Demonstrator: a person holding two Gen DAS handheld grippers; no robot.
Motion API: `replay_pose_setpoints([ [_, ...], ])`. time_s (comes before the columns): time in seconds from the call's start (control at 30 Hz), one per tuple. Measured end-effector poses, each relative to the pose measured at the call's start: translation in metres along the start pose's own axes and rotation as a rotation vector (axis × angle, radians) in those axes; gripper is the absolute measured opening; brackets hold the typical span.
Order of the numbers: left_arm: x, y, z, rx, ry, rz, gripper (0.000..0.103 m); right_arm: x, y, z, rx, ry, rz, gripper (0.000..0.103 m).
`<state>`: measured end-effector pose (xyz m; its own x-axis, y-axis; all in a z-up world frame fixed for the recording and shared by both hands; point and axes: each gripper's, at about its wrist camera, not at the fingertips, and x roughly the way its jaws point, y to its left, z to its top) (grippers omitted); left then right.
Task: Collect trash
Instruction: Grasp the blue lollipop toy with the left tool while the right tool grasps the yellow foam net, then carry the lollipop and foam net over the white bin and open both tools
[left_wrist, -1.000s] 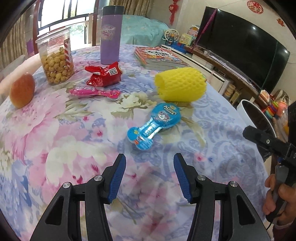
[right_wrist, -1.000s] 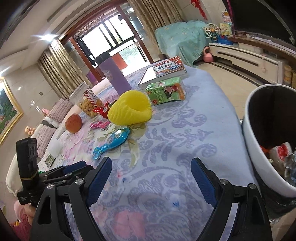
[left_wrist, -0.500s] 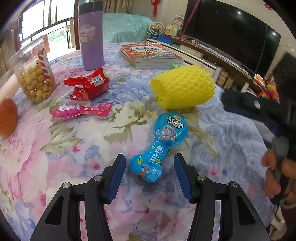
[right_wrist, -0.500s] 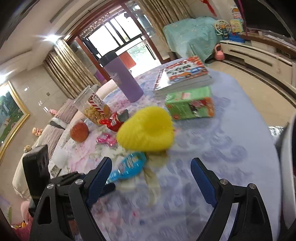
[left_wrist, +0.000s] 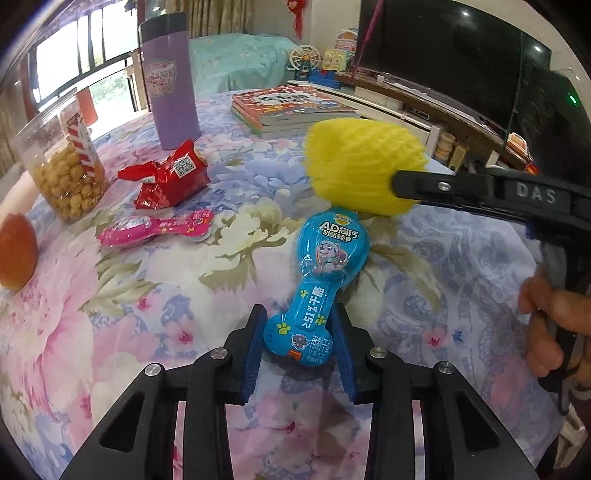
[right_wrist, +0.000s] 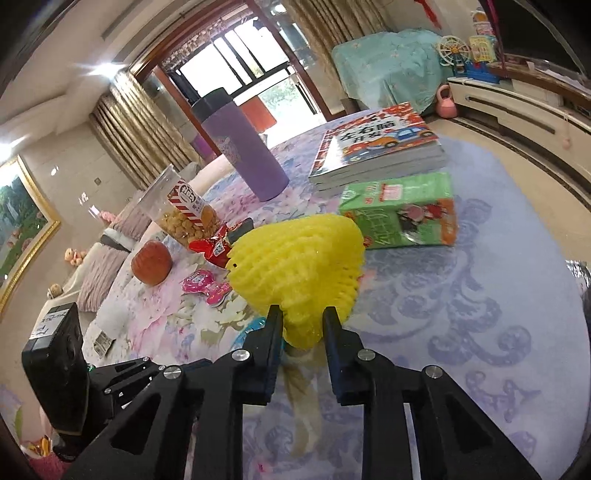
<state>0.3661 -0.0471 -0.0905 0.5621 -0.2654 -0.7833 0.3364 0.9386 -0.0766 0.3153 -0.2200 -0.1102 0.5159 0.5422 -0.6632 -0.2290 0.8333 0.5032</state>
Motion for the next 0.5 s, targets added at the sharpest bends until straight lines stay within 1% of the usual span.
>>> replay_pose_setpoints([
  [0.33,-0.03,-0.01,-0.014,-0.142,-0.05,-0.031,0.033,-0.054,-0.019,-0.021,0.024,-0.05,-0.037,0.019],
  [0.43,-0.037,-0.018,-0.014,-0.151,-0.062,-0.025,0.033,-0.072,-0.021,-0.029,0.016,-0.064,-0.055,0.019],
  [0.5,-0.042,-0.026,-0.013,-0.148,-0.072,-0.035,0.033,-0.084,-0.024,-0.034,0.02,-0.073,-0.065,0.019],
])
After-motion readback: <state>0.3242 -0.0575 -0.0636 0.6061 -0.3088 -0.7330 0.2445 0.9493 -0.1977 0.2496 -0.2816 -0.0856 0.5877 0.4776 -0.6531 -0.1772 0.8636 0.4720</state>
